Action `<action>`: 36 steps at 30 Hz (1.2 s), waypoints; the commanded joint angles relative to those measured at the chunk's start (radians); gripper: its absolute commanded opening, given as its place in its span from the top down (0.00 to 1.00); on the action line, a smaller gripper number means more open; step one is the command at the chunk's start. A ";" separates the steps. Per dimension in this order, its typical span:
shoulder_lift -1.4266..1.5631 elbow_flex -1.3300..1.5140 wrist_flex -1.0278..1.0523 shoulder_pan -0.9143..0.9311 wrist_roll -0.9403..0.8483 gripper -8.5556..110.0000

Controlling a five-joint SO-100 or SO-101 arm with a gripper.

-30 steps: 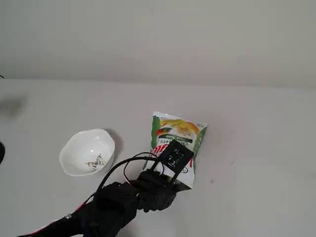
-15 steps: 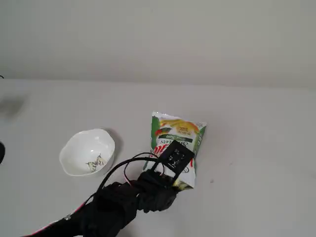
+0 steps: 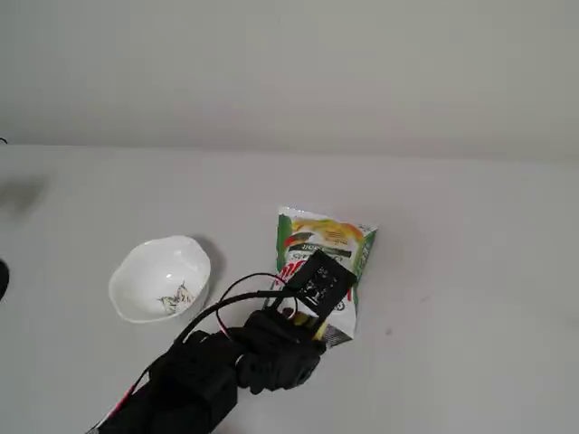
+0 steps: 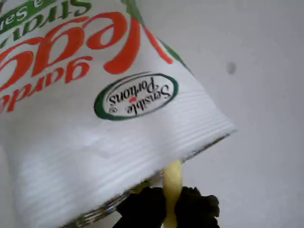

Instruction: Pick up veggie straw from inside of open veggie straw packet and place it inside the bowl on the left side of the veggie straw packet

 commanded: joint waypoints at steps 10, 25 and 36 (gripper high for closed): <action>0.400 0.067 0.215 0.006 0.028 0.93; 0.830 0.236 0.488 -0.054 0.133 0.93; 0.850 0.124 0.529 -0.270 0.416 0.93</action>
